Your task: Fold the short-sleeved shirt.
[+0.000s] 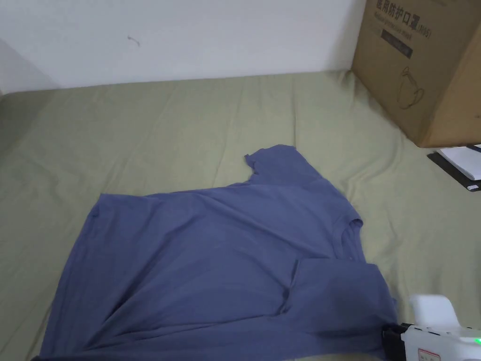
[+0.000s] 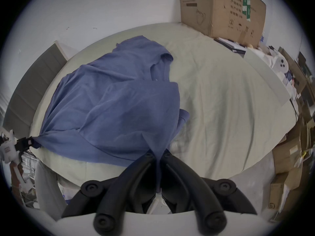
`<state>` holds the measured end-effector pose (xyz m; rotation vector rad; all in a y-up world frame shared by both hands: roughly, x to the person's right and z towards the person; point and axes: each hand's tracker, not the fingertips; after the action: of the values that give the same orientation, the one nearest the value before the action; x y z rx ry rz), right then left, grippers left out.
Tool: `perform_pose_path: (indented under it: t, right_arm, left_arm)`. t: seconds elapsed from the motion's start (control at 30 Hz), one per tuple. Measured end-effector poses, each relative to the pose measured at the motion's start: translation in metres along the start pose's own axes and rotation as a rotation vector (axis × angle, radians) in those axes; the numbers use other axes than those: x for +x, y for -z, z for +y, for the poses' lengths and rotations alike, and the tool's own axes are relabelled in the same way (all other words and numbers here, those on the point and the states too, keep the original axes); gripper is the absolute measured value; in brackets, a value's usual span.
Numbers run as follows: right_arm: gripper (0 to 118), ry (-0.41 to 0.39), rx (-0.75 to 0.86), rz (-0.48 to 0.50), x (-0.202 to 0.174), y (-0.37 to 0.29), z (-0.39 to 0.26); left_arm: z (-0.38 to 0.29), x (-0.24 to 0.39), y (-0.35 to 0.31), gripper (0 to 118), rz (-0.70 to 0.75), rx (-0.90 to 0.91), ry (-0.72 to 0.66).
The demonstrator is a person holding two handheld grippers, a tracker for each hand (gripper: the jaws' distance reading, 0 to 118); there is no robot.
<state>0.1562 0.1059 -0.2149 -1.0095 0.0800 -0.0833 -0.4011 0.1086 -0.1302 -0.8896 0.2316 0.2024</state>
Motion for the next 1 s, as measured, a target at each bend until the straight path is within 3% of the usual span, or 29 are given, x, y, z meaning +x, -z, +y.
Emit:
perform_pose_path:
  t: [0.2, 0.3, 0.37, 0.57, 0.6, 0.63, 0.7, 0.73, 0.77, 0.8, 0.83, 0.87, 1.0]
  right_arm:
    - [4, -0.030, 0.029, 0.023, 0.002, -0.020, 0.035]
    - [4, 0.016, 0.068, 0.057, 0.009, -0.013, 0.069]
    - [4, 0.043, 0.053, 0.075, 0.010, 0.001, 0.094]
    - [5, 0.029, -0.056, -0.007, 0.000, 0.078, 0.152]
    - [5, 0.024, -0.065, -0.024, -0.004, 0.089, 0.158]
    - [5, 0.020, -0.075, -0.036, -0.005, 0.098, 0.161]
    - [7, 0.013, -0.089, -0.046, -0.006, 0.114, 0.164]
    - [14, -0.002, -0.095, -0.043, -0.010, 0.110, 0.160]
    - [34, -0.020, -0.105, -0.045, -0.011, 0.110, 0.160]
    - [63, -0.017, -0.100, -0.043, -0.011, 0.105, 0.157]
    - [96, -0.011, -0.083, -0.026, -0.010, 0.101, 0.153]
    - [105, 0.001, -0.050, 0.003, -0.008, 0.100, 0.149]
    - [100, -0.011, 0.005, 0.029, -0.009, 0.059, 0.132]
  left_arm:
    - [0.029, -0.003, 0.000, 2, -0.006, 0.029, -0.038]
    - [0.060, 0.000, 0.009, 2, 0.035, 0.058, -0.020]
    - [0.081, 0.009, 0.016, 2, 0.029, 0.075, 0.021]
    - [0.145, 0.033, 0.078, 2, 0.030, 0.059, 0.031]
    - [0.152, 0.036, 0.088, 3, 0.027, 0.059, 0.035]
    - [0.156, 0.034, 0.102, 16, 0.030, 0.054, 0.040]
    - [0.160, 0.040, 0.121, 22, 0.064, 0.035, 0.085]
    - [0.159, 0.041, 0.126, 40, 0.108, 0.030, 0.109]
    - [0.154, 0.044, 0.122, 71, 0.134, 0.000, 0.112]
    - [0.151, 0.041, 0.121, 98, 0.119, -0.005, 0.087]
    - [0.147, 0.036, 0.116, 113, 0.085, 0.011, 0.063]
    - [0.143, 0.031, 0.107, 113, 0.047, 0.046, 0.028]
    - [0.123, 0.004, 0.076, 111, 0.020, 0.042, -0.066]
